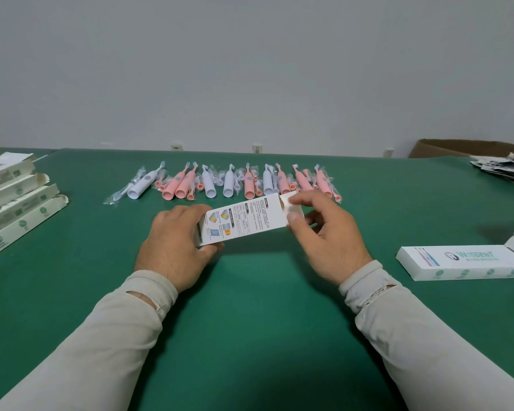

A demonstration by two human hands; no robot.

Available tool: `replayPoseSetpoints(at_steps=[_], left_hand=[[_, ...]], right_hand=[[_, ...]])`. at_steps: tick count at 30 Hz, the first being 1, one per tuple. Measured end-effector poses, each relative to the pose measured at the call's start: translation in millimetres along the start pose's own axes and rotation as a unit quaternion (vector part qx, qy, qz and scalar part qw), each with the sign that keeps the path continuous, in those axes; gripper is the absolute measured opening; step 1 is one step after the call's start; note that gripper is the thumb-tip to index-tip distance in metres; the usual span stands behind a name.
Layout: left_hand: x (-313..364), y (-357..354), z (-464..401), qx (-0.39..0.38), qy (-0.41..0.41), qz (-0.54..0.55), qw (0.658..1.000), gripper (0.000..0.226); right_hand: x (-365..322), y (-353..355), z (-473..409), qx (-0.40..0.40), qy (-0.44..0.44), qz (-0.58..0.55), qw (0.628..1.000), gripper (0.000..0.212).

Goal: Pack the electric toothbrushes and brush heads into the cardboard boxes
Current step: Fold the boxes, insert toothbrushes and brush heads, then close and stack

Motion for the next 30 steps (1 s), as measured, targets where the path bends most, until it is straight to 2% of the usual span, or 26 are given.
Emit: replayPoseSetpoints(at_steps=[3,5,18,21,24,27,30], left_hand=[[0,1,0,0.005,0.006,-0.004,1.000,0.050],[0,1,1,0.011,0.006,-0.005,1.000,0.050],[7,5,6,0.022,0.002,-0.037,0.999,0.051],[6,7,6,0.038,0.001,-0.046,0.998,0.052],[6,6,8,0.026,-0.016,-0.020,0.999,0.065],[12,-4,12,-0.018,-0.054,0.016,0.998,0.070],[15,-8,15,-0.024,-0.057,0.052,0.997,0.067]], right_hand=[[1,-3,-1,0.048,-0.057,-0.104,0.992,0.020],[0,-4,-1,0.059,-0.066,-0.126,0.988,0.020],[-1,-4,-1,0.059,-0.096,-0.096,0.989,0.014],[-3,-10,0,0.048,-0.082,-0.080,0.992,0.018],[-5,-19,0,0.061,-0.071,-0.087,0.992,0.028],[2,-11,-3,0.115,-0.117,-0.097,0.982,0.039],[4,-1,0,0.123,-0.147,-0.102,0.976,0.043]])
Point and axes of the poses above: each hand's wrist, its own z-axis away from the middle knuckle, its own y-axis out of the back of the hand, x = y × z, the point moved 2 cm from there along -z, towards the middle knuckle, and after that the axes turned 11 degrees about y, right-handed, at the moved point
